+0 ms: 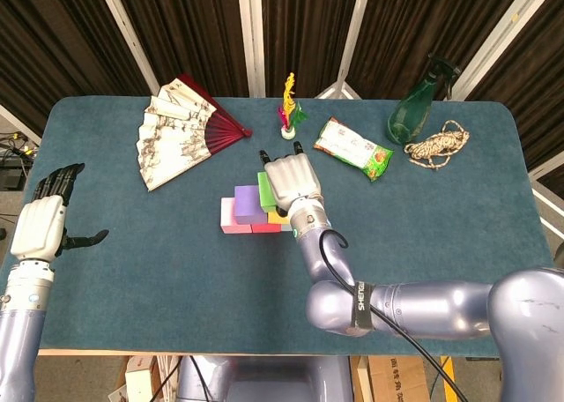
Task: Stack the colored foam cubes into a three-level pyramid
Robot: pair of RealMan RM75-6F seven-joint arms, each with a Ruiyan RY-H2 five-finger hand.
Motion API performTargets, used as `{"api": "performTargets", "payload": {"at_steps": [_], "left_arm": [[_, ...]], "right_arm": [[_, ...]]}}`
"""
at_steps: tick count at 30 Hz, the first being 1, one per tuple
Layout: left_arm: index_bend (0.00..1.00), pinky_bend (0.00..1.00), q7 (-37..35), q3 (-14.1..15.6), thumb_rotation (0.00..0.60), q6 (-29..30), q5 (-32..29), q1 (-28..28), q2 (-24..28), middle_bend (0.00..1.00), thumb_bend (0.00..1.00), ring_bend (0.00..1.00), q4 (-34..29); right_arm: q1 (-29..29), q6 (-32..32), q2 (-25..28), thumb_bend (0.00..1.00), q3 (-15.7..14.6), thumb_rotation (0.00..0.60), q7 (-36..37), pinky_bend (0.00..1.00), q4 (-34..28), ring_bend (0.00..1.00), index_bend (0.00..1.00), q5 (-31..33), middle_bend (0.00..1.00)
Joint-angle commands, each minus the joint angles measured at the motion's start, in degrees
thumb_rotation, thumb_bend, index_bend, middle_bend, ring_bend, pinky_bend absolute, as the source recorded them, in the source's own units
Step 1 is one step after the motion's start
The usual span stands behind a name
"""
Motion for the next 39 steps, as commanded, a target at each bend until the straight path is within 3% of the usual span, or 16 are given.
{"api": "performTargets", "payload": {"at_steps": [1, 15, 39], "left_arm": [[0.0, 0.0, -0.1, 0.0, 0.6, -0.1, -0.1, -0.1, 0.1, 0.04, 0.17, 0.0, 0.1], [0.0, 0.0, -0.5, 0.0, 0.6, 0.0, -0.3, -0.2, 0.2, 0.04, 0.17, 0.0, 0.0], [0.0, 0.0, -0.7, 0.2, 0.6, -0.3, -1.0, -0.6, 0.1, 0.04, 0.17, 0.0, 0.4]], "right_arm": [[0.9, -0.7, -0.1, 0.3, 2.5, 0.6, -2.3, 0.04, 1.6, 0.28, 0.0, 5.8, 0.47], [-0.2, 0.0, -1.9, 0.3, 5.6, 0.6, -4.1, 0.04, 3.9, 0.28, 0.0, 9.0, 0.47], [-1.7, 1.5, -4.8, 0.3, 8.9, 0.6, -7.2, 0.04, 6.5, 0.28, 0.0, 8.9, 0.47]]}}
